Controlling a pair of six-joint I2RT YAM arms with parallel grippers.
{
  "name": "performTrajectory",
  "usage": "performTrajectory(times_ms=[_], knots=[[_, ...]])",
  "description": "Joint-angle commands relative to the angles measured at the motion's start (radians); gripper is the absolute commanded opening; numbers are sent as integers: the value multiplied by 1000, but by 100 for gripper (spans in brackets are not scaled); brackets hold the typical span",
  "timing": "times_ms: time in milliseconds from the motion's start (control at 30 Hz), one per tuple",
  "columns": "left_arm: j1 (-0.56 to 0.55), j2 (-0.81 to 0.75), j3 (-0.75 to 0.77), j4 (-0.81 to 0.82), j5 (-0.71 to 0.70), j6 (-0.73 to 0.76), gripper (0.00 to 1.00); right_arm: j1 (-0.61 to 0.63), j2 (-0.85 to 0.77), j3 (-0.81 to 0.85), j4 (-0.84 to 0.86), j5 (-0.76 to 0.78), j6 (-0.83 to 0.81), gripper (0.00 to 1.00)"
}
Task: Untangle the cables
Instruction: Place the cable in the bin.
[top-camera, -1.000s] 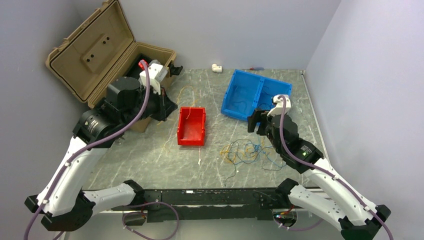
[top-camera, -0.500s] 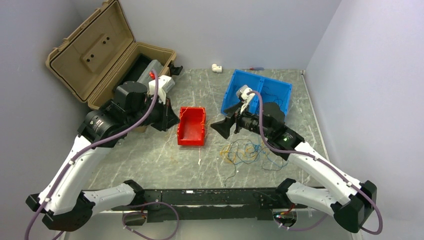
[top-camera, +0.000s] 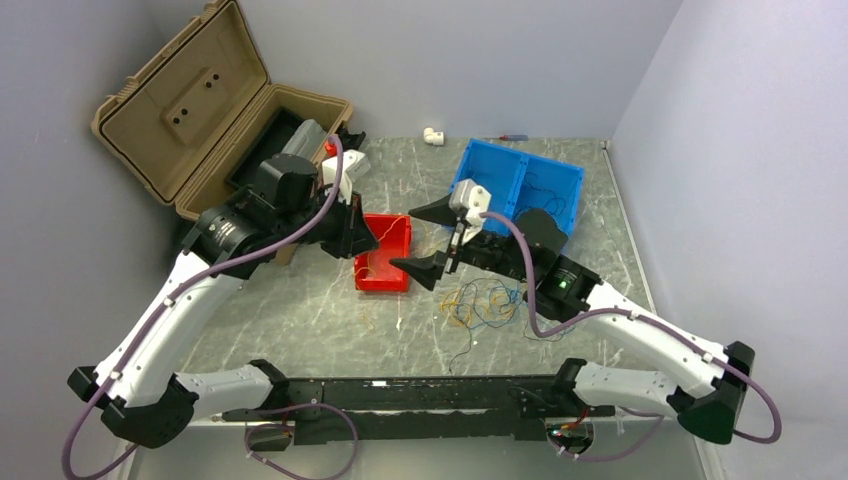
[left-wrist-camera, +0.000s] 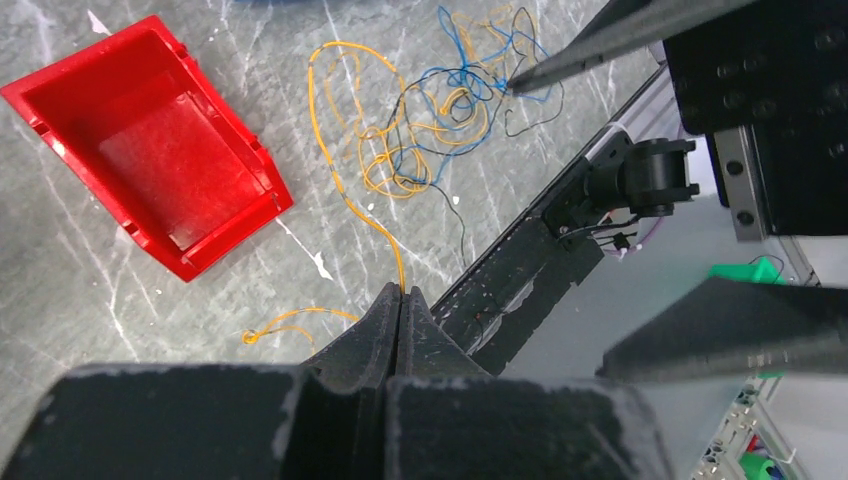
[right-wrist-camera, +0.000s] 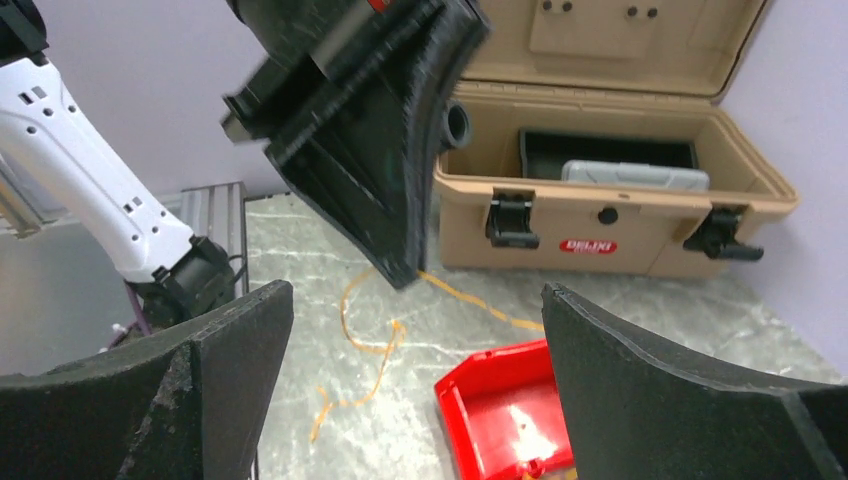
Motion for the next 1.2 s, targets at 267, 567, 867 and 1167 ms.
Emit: performTrajectory(times_ms=[267,567,867,1167], knots=[[2,23,42,60,98,-27,0,149,185,99,177,310,-186,100],[3,9,56,57,146,-24,0,150,285,46,267,375,-181,92],[4,6,75,57,164,-20,0,150,257,-32,304,374,-148,36],[5,-7,71,70,141,-27,0,149,212,-96,305,364,-118,0]])
